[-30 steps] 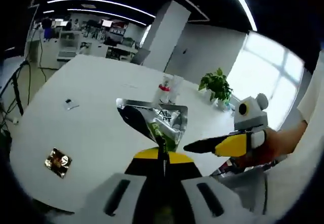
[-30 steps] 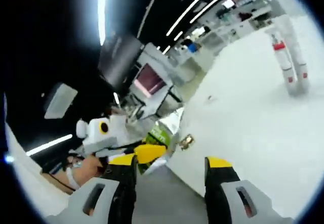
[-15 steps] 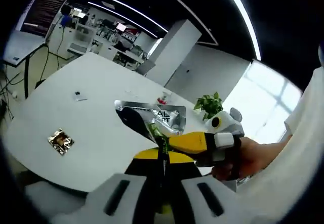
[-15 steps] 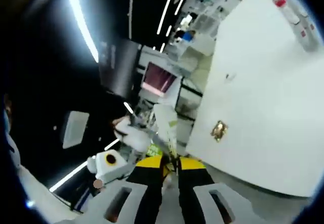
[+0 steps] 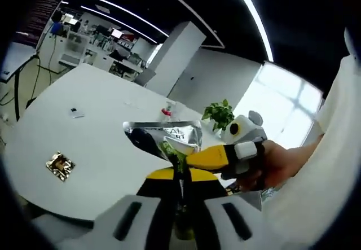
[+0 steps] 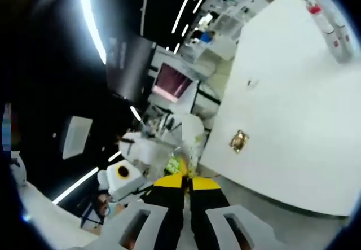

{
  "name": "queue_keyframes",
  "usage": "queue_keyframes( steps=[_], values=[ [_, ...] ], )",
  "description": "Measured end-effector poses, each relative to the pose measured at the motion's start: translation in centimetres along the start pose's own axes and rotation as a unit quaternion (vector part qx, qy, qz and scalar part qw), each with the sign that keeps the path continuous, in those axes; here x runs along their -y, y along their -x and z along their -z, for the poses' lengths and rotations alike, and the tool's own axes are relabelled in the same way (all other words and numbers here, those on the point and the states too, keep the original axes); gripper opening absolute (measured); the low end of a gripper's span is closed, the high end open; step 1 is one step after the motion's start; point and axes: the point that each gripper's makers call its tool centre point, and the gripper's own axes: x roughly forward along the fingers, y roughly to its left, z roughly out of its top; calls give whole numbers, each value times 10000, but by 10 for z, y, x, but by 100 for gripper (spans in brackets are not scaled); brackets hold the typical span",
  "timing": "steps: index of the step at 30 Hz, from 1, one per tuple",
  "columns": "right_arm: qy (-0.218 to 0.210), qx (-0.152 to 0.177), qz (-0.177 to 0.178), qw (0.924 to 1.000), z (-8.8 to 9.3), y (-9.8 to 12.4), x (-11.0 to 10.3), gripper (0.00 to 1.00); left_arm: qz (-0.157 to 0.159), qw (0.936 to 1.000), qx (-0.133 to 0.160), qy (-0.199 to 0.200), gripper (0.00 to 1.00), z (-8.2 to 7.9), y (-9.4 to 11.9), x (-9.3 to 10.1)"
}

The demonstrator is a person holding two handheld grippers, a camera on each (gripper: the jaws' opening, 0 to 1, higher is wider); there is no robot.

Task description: Arrange the skincare products in the storage area until every visible bottle or jar stands upright without overlapping.

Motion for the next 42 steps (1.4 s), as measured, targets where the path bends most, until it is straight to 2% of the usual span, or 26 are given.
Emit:
queue_keyframes(
  steps=[3,6,8,10,11,13,15,16,19,20,21,23,25,27,28,30,31,32,34,37,42],
  values=[
    [-2,38,-64,10000,0,3,-2,0,104,9998,-16,-161,5,-4,0,5],
    [169,112,-217,9996,-5,6,-7,0,169,9991,25,-393,7,-8,-1,9],
    [305,164,-306,9989,-10,9,-9,0,241,9988,72,-426,8,-11,-3,10],
    [319,209,-443,9983,-15,11,-12,0,473,9982,247,-286,11,-16,-3,13],
    [336,252,-520,9978,-18,13,-15,0,668,9972,335,35,14,-19,-1,16],
    [452,356,-698,9959,-24,15,-20,0,686,9953,510,463,22,-26,3,10],
    [482,439,-835,9944,-28,19,-23,0,670,9934,707,602,31,-34,6,5],
    [466,450,-885,9940,-29,21,-24,0,778,9906,809,788,33,-39,8,6],
    [384,515,-1040,9925,-30,25,-29,0,1103,9818,822,1306,49,-43,8,11],
    [370,478,-1220,9907,-28,26,-35,0,1191,9789,750,1482,60,-42,6,13],
    [452,448,-1329,9891,-27,27,-39,0,1237,9774,686,1568,68,-40,5,15],
    [646,313,-1540,9855,-21,30,-49,0,1230,9794,596,1485,78,-35,0,13],
    [832,187,-1672,9822,-16,30,-55,0,1218,9799,505,1498,74,-31,1,12],
    [854,18,-1719,9814,-11,30,-57,0,1479,9732,545,1677,65,-34,5,19],
    [936,-145,-1740,9802,-6,30,-57,0,1595,9693,565,1782,56,-36,6,21],
    [1152,-509,-1742,9766,5,28,-55,0,1674,9671,499,1851,40,-35,6,21],
    [1230,-695,-1760,9742,11,28,-55,0,1815,9643,388,1888,31,-32,8,26],
    [1245,-567,-1716,9756,6,26,-54,0,1853,9630,335,1930,31,-30,7,27],
    [1133,-626,-1796,9752,5,29,-55,0,1818,9619,322,2014,30,-30,5,26],
    [1072,-643,-1749,9766,3,28,-51,0,1695,9637,340,2034,29,-29,4,22],
    [784,-696,-1959,9750,2,24,-53,0,1718,9593,468,2194,28,-33,7,20]
  ],
)
